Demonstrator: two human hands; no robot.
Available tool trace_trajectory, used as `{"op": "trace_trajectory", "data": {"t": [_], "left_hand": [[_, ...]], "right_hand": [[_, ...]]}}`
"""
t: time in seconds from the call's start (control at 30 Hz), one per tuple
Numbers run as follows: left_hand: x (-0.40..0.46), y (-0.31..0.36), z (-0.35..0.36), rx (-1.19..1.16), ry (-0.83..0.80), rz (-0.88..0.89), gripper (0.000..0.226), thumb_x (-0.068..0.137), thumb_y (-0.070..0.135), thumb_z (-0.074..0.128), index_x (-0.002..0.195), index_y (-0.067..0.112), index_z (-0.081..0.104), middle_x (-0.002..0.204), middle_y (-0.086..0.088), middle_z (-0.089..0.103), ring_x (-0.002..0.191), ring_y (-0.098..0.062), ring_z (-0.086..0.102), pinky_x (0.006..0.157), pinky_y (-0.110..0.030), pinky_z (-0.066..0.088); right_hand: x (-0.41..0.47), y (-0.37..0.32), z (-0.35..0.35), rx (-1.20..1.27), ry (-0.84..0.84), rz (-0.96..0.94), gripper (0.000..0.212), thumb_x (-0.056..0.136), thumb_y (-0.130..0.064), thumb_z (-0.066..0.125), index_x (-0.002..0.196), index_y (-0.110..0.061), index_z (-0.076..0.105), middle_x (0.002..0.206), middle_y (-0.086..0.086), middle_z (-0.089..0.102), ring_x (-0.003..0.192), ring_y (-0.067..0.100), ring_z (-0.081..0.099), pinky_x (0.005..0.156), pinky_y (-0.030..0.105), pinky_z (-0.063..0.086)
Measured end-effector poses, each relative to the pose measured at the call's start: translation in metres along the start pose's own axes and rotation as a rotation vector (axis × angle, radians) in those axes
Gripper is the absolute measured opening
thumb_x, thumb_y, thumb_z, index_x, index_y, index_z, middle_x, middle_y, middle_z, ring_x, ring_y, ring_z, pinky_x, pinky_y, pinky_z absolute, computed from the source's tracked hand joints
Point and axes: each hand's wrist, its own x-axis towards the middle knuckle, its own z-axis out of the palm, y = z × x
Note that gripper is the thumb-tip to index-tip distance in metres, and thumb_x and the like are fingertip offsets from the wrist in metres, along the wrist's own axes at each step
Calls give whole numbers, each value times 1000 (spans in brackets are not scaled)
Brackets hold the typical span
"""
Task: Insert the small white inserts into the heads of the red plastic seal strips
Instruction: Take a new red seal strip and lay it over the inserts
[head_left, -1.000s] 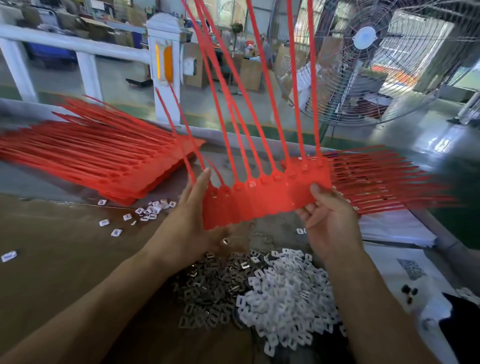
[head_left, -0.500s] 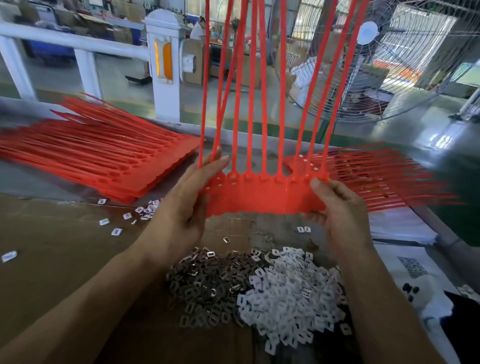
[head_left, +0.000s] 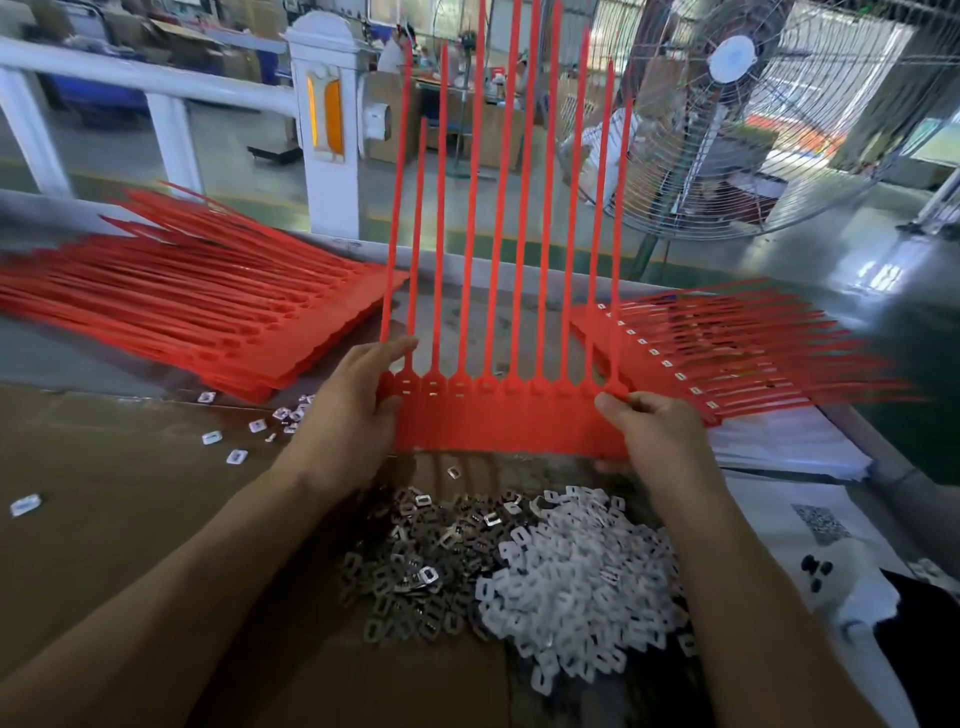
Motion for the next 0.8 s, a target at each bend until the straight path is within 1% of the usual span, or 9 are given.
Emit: {"op": "trace_trajectory", "data": {"t": [0.1,0.17,0.23,0.3,0.37,0.43,0.57,0.67,0.8], "left_hand": [[1,-2,1,42,-20,-50,62,88,-7,58,143,22,54,134,3,53,118,-8,53,100,-14,34],[2,-3,0,66,-24,-79,56,89,-5,60,140,18,58,136,-1,55,122,-13,54,100,-15,34],[2,-2,-2,99,-32,-102,52,90,-2,61,139,17,59,137,-3,56,124,-16,54,101,-16,34],[1,-1,-3,127,-50,-127,51,90,-1,62,138,15,60,138,-4,56,126,-18,54,104,-18,34],[-1,0,-4,161,-80,-146,50,90,0,63,137,15,61,139,-5,57,127,-20,54,107,-21,33],[-2,0,-5,190,-102,-155,50,90,2,64,137,17,61,140,-4,56,128,-19,54,107,-21,32],[-4,-2,-10,246,-143,-151,49,89,6,68,136,20,63,138,-1,57,124,-20,56,105,-24,35],[-5,-5,-14,267,-166,-159,49,88,9,71,134,23,64,133,1,60,119,-19,57,105,-30,40],[-6,-7,-18,289,-198,-143,45,86,10,74,127,27,69,118,4,60,102,-14,56,88,-23,36]], "right_hand": [[1,0,-2,-138,18,-46,17,94,-32,74,101,-16,77,88,-8,74,67,8,68,45,23,51],[0,1,-4,-231,15,-73,15,94,-34,73,89,-20,76,66,-17,71,49,0,62,45,24,47],[-2,1,-6,-292,3,-82,24,94,-35,72,71,-26,70,61,-21,68,55,-3,63,56,30,49],[-2,1,-6,-348,-3,-90,28,93,-36,74,67,-27,65,63,-16,65,63,2,63,67,34,55],[-3,1,-6,-394,-27,-99,10,92,-38,75,87,-30,72,74,-24,58,71,-6,54,66,21,47],[-4,2,-7,-435,-46,-113,23,91,-38,77,106,-21,77,78,-25,57,73,-10,51,62,13,36],[-6,-1,-11,-523,-82,-68,15,86,-38,82,85,-25,75,85,-17,69,72,-7,57,60,14,37],[-7,-4,-13,-589,-113,-51,28,83,-41,84,100,-20,77,88,-12,70,79,3,62,64,22,41],[-10,-10,-15,-646,-151,-19,23,79,-40,87,80,-22,72,84,-7,73,78,9,66,64,28,45]]}}
